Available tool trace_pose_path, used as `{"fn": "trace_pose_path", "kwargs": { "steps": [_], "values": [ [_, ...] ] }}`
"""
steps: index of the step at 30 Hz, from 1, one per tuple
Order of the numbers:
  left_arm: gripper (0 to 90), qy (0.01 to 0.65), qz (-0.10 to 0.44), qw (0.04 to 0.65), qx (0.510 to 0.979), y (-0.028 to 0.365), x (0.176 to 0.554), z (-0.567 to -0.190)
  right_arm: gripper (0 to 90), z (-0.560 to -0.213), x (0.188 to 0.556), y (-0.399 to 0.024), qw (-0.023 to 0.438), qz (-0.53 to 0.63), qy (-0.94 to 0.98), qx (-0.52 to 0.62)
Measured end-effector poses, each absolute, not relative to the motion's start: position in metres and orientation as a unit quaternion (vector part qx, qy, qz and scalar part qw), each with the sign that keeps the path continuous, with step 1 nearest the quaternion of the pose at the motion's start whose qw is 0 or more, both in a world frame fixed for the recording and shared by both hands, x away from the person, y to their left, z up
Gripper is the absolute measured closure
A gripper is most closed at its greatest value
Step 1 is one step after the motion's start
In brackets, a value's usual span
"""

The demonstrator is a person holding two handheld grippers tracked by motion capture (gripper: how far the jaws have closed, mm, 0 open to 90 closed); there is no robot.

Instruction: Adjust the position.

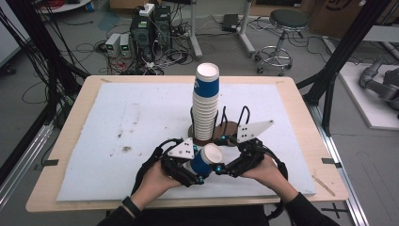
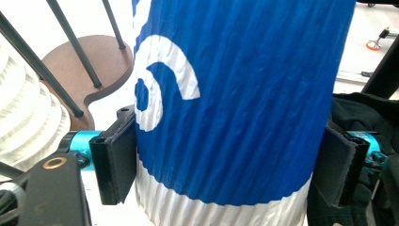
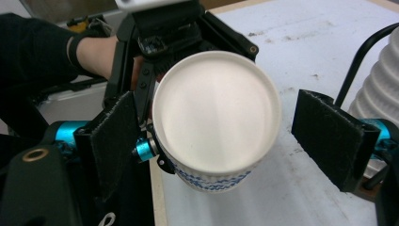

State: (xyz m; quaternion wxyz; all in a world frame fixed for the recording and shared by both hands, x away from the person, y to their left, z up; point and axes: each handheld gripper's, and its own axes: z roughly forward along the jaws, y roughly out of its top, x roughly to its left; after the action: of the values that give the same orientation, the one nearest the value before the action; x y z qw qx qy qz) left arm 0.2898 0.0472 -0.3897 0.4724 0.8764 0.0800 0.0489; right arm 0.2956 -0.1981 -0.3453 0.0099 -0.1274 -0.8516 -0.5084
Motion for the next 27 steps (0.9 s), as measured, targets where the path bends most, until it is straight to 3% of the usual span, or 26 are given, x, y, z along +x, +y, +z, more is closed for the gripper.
{"fn": "trace_pose_path", "kwargs": {
  "steps": [3,7,11,17,22,27],
  "values": [
    [21.7,0.077,0.051,0.468,0.879,0.046,0.288,-0.389,16.0,-0.348,0.295,-0.195,0.007,-0.507,-0.852,-0.127],
    [21.1,0.072,0.059,0.47,0.878,0.046,0.287,-0.389,29.3,-0.353,0.296,-0.192,0.013,-0.501,-0.857,-0.123],
    [17.6,0.077,0.067,0.491,0.865,0.049,0.287,-0.388,29.4,-0.352,0.298,-0.195,0.016,-0.508,-0.852,-0.125],
    [6.8,0.102,0.058,0.582,0.805,0.061,0.289,-0.389,29.8,-0.346,0.302,-0.211,0.028,-0.573,-0.808,-0.137],
    [6.8,0.115,0.008,0.634,0.765,0.067,0.295,-0.395,29.9,-0.345,0.301,-0.217,0.04,-0.607,-0.781,-0.141],
    [8.1,0.104,-0.009,0.637,0.764,0.063,0.294,-0.395,30.0,-0.346,0.299,-0.215,0.042,-0.616,-0.774,-0.141]
  ]
}}
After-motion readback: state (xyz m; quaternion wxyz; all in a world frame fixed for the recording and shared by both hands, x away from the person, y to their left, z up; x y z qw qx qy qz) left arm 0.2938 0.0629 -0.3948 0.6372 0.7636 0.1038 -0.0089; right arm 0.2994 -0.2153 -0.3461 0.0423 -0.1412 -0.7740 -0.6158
